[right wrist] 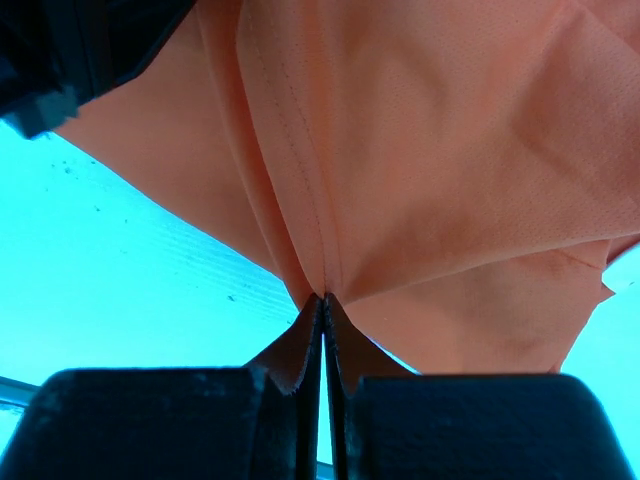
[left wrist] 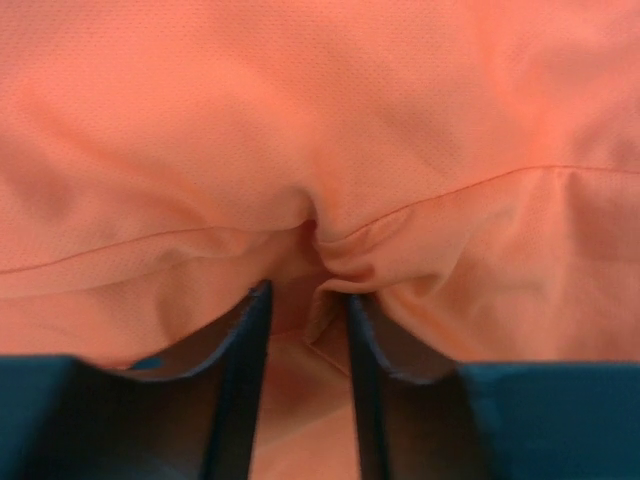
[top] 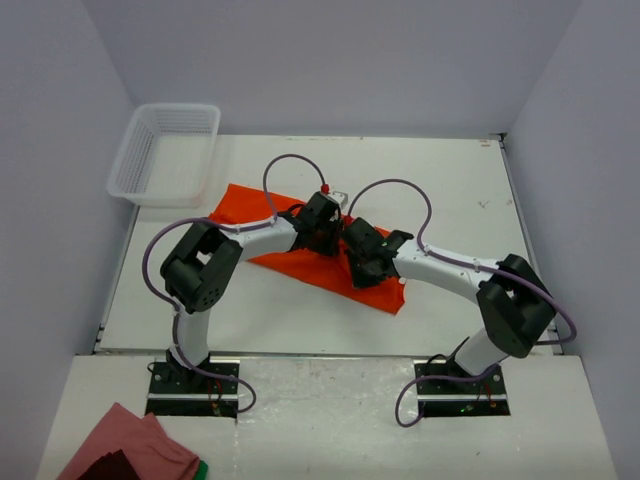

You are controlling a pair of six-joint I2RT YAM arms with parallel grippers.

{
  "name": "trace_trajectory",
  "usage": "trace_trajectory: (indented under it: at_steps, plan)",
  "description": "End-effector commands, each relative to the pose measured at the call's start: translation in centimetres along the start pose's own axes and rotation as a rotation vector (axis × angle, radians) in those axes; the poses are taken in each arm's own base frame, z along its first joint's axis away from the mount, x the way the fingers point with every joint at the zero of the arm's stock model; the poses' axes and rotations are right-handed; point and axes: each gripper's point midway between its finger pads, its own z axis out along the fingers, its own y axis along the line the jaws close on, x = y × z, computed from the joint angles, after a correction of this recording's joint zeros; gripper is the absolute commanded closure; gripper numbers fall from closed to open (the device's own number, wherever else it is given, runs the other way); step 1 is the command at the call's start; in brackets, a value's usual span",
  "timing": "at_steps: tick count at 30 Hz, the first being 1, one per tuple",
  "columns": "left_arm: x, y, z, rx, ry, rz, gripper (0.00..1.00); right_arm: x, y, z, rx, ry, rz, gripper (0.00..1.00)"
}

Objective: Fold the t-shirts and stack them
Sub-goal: Fold the other side of the tshirt into a rectangle

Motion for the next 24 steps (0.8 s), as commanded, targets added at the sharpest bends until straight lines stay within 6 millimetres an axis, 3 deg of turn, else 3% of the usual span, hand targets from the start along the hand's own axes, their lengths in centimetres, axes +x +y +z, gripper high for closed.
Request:
trace_trajectory:
  at_steps: [1, 3, 9, 13, 16, 17, 20, 21, 22, 24]
  plan:
    - [-0.2, 1.0, -1.1, -0.023, -0.016, -0.002, 0.59, -0.3, 0.8, -0.5, -0.019, -0.001, -0.004, 1.00]
    - [-0.7, 1.2, -2.0, -0.035, -0.037, -0.004, 0.54, 0.3, 0.6, -0.2, -0.019, 0.010, -0.004, 0.98]
    - [-3.0, 2.3, -6.2, -0.120, -0.124, -0.014, 0.52, 1.5, -0.4, -0.6, -0.004, -0.008, 0.018, 0.61]
    - [-3.7, 2.6, -8.4, -0.139, -0.160, -0.024, 0.53, 0.6, -0.8, -2.3, 0.001, -0.069, 0.045, 0.45]
    - [-4.0, 2.3, -9.2, -0.124, -0.183, -0.037, 0.55, -0.6, -1.8, -3.3, 0.066, -0.114, 0.076, 0.42]
    - [-4.0, 2.2, -9.2, -0.119, -0.185, -0.040, 0.55, -1.5, -1.7, -3.8, 0.072, -0.132, 0.096, 0.43]
    - [-3.6, 2.0, -8.9, -0.105, -0.172, -0.048, 0.59, -2.9, -2.8, -3.8, 0.129, -0.146, 0.162, 0.61]
    - [-3.5, 1.7, -8.9, -0.090, -0.170, -0.049, 0.61, -3.0, -3.1, -3.4, 0.145, -0.135, 0.175, 0.84]
    - [-3.3, 1.5, -8.7, -0.078, -0.167, -0.049, 0.64, -3.2, -3.5, -3.2, 0.158, -0.129, 0.190, 1.00]
    - [-3.7, 0.2, -8.3, -0.003, -0.179, -0.041, 0.70, -4.1, -4.6, -2.5, 0.196, -0.124, 0.249, 1.00]
